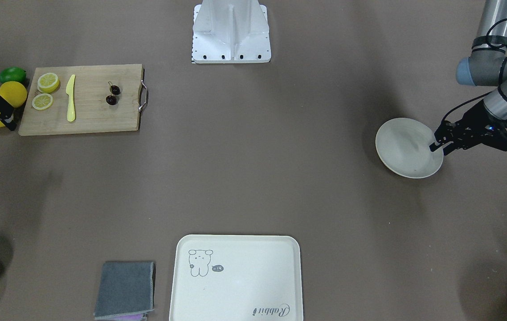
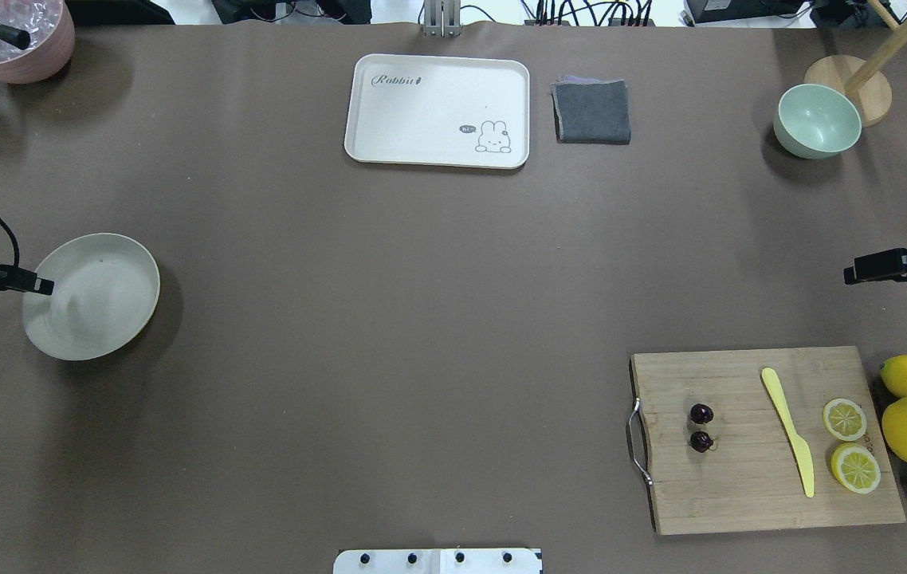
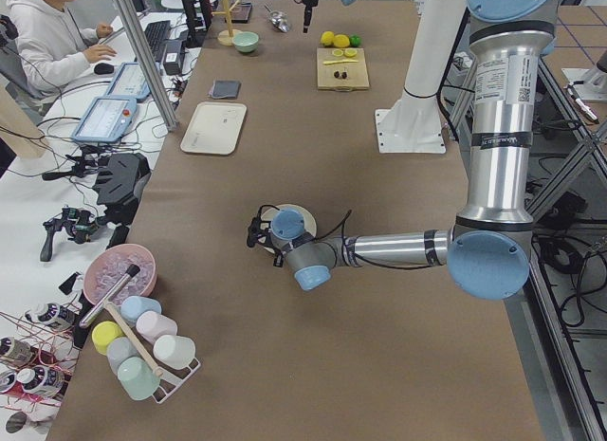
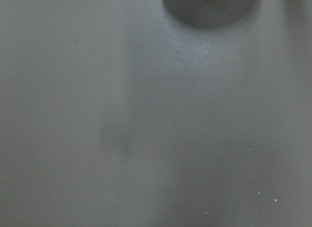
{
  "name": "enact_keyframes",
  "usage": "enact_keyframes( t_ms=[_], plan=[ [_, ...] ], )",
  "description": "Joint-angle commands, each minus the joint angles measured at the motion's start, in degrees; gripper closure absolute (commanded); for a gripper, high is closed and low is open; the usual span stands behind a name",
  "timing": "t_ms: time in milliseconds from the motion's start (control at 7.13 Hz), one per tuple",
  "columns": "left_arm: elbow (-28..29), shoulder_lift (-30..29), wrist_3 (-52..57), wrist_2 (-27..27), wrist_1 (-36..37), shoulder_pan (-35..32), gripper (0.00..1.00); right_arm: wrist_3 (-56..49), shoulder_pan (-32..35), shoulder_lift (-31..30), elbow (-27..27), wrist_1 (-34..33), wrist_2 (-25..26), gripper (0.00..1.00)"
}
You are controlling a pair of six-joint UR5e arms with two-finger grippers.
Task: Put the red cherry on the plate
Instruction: 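Hook the left gripper against the rim of the white plate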
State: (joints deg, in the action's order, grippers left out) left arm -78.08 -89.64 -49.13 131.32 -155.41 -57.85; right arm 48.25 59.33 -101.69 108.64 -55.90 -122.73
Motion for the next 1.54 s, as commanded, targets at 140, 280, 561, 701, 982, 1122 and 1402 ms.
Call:
enact_keyframes(
  t_ms=[140,280,561,701,982,1122,1402],
  plan=[
    [0.38,0.00,-0.01,-0.01,0.02,0.20,0.79,0.00,0.00,0.09,-0.18,0.09,0.03,0.00],
    [0.21,0.00,-0.01,-0.01,-0.06,0.20,0.98,0.00,0.00,0.09,-0.18,0.00,0.03,0.00],
    [-0.75,0.00,-0.09,0.08,-0.41,0.20,1.00,0.00,0.00,0.08,-0.18,0.09,0.03,0.00],
    [-1.54,-0.27,-0.70,0.16,-1.81,0.20,1.00,0.00,0.00,0.00,-0.18,0.09,0.03,0.00],
    [-6.35,-2.19,-15.04,0.08,-1.30,0.20,1.00,0.00,0.00,0.00,-0.18,0.09,0.03,0.00],
    [-7.34,-3.59,-17.82,-0.10,-1.30,0.28,1.00,0.00,0.00,0.08,-0.09,0.09,0.03,0.00],
    [-10.14,-6.84,-21.76,-0.80,0.79,3.16,1.00,0.00,0.00,0.00,0.08,0.09,-0.05,0.00]
  ],
)
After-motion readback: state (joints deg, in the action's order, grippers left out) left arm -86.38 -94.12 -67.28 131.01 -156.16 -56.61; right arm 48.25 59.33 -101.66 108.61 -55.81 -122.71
